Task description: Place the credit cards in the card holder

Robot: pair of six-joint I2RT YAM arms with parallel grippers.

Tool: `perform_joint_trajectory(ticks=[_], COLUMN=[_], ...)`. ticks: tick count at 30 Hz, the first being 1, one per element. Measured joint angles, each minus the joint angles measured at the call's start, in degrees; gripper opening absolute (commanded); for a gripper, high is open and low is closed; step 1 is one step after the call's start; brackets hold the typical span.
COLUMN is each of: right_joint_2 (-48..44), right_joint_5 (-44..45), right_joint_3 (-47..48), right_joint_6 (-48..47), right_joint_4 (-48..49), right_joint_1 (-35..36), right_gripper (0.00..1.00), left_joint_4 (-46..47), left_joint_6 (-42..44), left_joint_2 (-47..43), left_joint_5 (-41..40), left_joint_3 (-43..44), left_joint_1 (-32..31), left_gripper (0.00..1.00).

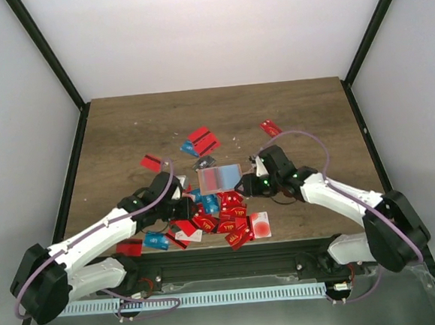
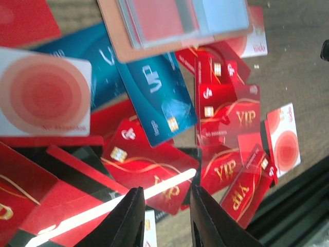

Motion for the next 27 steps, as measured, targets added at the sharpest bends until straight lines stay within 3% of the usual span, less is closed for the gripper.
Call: perform_joint_trajectory(ticks=[7, 13, 19, 27], right_joint_2=[-6.3, -9.9, -11.3, -13.0], right_joint_5=[3.8, 6.1, 5.5, -1.9], right_joint_3=[-6.9, -10.5, -12.3, -16.3], right_joint_6=[0.1, 0.8, 1.9, 2.8], right_joint_4=[-6.5, -11.4, -11.7, -6.5], right_joint_1=[0.0, 0.0, 0.0, 1.1], right_gripper=[0.56, 0.56, 0.54, 0.51], left_joint_4=[1.6, 8.2, 12.0, 11.7], left_joint_6=[-3.2, -6.2, -8.0, -9.8], left_joint_2=[-1.8, 1.9, 7.2, 9.0], left_joint_5=[2.1, 3.8, 4.0, 4.9], left_joint_3=[-3.3, -3.5, -2.8, -2.6], left_joint_1=[-5.0, -10.7, -14.0, -18.1], left_gripper=[0.32, 0.32, 0.38, 0.49])
